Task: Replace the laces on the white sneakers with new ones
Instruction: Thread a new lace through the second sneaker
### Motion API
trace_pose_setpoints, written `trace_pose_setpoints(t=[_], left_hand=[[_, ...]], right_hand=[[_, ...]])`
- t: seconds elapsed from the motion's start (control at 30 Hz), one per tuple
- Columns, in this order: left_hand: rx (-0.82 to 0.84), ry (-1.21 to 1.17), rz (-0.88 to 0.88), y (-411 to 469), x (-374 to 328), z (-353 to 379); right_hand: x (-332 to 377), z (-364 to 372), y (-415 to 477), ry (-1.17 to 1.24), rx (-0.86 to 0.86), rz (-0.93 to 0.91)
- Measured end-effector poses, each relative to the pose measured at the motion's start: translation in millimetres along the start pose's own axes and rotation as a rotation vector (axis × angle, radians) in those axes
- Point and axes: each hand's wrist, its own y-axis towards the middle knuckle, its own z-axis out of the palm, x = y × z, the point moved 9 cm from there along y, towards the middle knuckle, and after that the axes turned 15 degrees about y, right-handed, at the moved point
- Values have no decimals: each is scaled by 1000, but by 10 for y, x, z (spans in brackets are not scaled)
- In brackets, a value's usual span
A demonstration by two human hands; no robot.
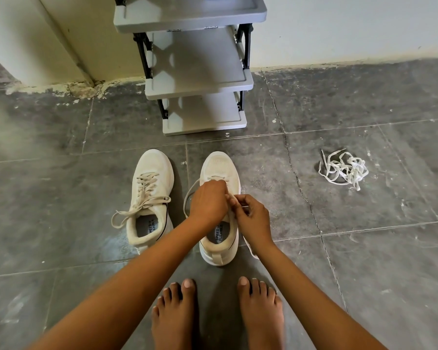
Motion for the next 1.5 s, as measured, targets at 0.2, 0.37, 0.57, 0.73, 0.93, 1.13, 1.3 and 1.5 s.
trace_pose_setpoints(t=[0.2,0.37,0.57,0.73,0.93,1.13,1.3,1.5], left_hand=[[35,9,-22,-25,34,94],[51,-45,-93,-22,63,128],[115,-348,-198,-10,186,165],[183,-524,-200,-24,221,224],[99,-357,-140,14,227,145],[19,-336,-182,2,295,107],[-99,-375,-120,-78,293,63],[-103,-388,-51,-69,244,60]], right_hand=[[-34,10,14,18,8,10],[76,18,-41,-21,-41,-127],[82,59,-86,-57,-45,-177],[-144,49,-45,243,-28,93],[-98,77,20,464,76,194],[-30,39,80,279,41,131],[108,60,153,44,94,42],[153,82,186,-133,47,3]])
